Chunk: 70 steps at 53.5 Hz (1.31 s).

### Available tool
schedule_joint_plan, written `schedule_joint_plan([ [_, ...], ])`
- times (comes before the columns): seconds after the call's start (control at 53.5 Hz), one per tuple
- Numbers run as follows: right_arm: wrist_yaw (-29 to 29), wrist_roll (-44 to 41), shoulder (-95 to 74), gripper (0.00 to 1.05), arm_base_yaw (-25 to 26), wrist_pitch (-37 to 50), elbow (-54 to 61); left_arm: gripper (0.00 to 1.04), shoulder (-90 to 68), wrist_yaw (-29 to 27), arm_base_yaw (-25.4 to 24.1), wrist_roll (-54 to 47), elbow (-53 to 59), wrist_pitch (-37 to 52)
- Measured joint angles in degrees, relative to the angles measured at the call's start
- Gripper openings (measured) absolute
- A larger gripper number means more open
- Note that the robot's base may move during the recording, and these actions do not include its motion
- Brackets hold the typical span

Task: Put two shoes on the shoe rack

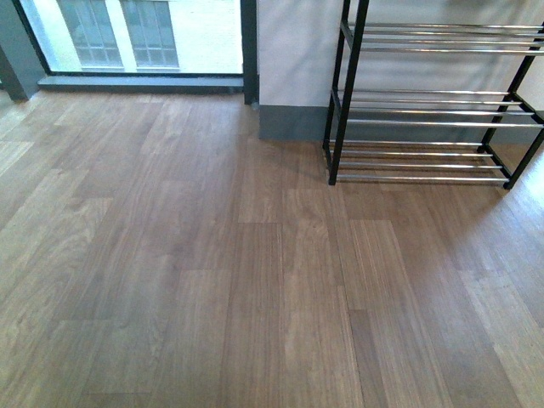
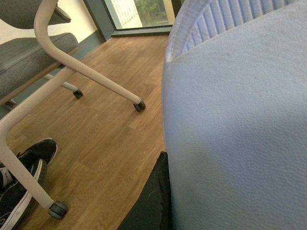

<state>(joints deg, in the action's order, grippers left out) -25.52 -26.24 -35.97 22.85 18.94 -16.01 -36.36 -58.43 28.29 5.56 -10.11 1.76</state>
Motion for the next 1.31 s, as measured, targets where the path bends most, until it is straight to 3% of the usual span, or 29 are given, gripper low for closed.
schedule_joint_plan([
  [1.308,0.3,0.1,-0.1,0.01,0.1,0.0,0.0,0.02,0.0,0.1,0.0,0.0,0.1,0.0],
])
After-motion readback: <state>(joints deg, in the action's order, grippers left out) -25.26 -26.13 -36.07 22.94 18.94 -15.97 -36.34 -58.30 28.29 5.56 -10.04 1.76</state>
